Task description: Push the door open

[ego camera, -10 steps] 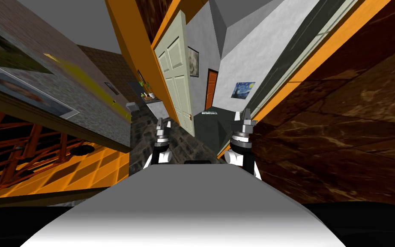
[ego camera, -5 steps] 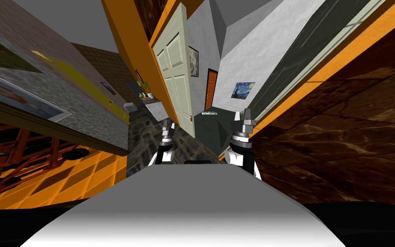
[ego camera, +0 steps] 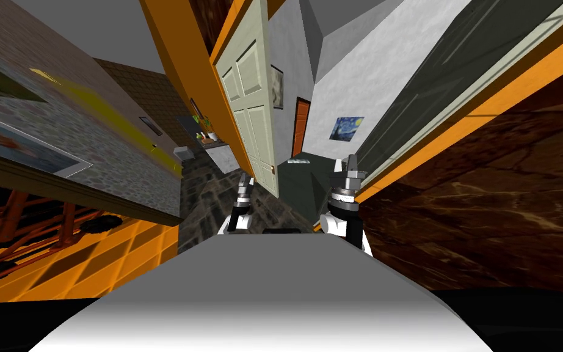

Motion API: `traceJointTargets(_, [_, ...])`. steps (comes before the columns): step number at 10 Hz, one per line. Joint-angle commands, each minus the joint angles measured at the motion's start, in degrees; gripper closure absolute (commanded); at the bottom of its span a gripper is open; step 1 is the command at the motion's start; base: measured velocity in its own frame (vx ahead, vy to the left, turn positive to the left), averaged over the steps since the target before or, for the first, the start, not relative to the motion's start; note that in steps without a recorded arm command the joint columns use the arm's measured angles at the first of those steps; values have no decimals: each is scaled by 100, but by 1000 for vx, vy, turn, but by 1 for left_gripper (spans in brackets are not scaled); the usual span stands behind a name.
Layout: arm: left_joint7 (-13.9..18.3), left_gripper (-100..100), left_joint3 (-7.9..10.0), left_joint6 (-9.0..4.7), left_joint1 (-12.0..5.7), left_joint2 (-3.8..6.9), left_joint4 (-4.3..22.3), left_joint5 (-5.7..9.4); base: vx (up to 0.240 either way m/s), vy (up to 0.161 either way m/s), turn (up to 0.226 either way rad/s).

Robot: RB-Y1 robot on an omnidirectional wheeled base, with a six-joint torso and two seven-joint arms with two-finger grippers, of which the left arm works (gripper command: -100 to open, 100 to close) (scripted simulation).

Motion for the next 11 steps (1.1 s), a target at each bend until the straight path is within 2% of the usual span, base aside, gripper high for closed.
traceJointTargets(1, [31, -100, -76, -48, -87, 15, 249, -27, 85, 57, -30])
traceJointTargets(11, [188, -100, -554, -377, -736, 64, 1925, -200, 94, 75, -30])
